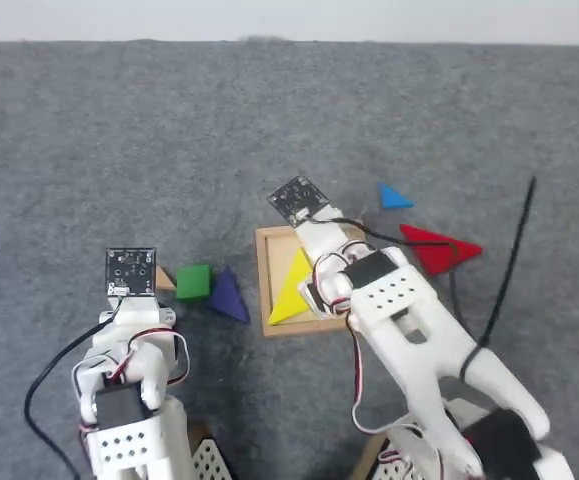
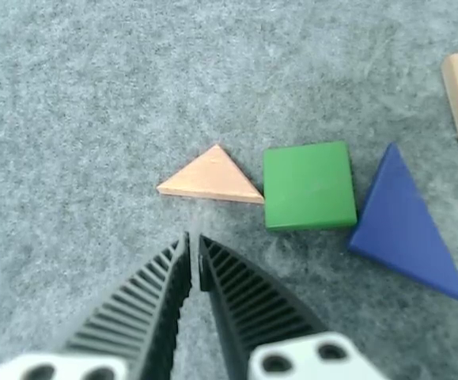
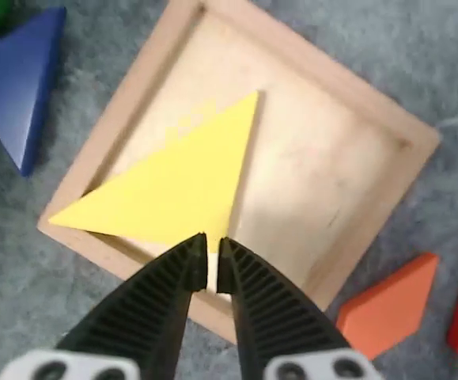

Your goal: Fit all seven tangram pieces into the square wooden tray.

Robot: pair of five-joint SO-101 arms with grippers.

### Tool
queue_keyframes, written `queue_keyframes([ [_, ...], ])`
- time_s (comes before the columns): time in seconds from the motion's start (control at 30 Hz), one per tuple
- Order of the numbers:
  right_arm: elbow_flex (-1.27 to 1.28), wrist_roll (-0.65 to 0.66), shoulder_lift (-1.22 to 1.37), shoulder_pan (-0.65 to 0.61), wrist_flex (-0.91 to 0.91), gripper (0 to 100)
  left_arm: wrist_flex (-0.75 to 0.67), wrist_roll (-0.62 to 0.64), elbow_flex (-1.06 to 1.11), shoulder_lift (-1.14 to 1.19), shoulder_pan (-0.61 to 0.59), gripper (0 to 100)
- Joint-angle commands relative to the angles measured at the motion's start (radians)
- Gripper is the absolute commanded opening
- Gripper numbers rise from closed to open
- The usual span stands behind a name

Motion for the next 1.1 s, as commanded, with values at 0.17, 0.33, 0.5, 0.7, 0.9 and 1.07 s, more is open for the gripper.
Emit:
queue_keyframes([
  [0.17, -0.18, 0.043, 0.286, -0.001, -0.036, 1.6, 0.003, 0.011, -0.01, -0.012, -0.003, 2],
  [0.33, -0.281, 0.043, 0.401, 0.019, -0.035, 1.6, 0.003, 0.011, -0.01, -0.012, -0.003, 2],
  [0.5, -0.348, 0.043, 0.44, 0.044, -0.033, 1.6, 0.003, 0.011, -0.01, -0.012, -0.003, 2],
  [0.7, -0.365, 0.044, 0.429, 0.019, -0.018, 1.6, 0.003, 0.011, -0.01, -0.012, -0.003, 2],
  [0.9, -0.279, 0.041, 0.174, 0.085, 0.039, 1.7, 0.003, 0.011, -0.01, -0.012, -0.003, 2],
  [1.07, -0.176, 0.083, -0.028, 0.15, 0.061, 6.1, 0.003, 0.011, -0.01, -0.012, -0.003, 2],
])
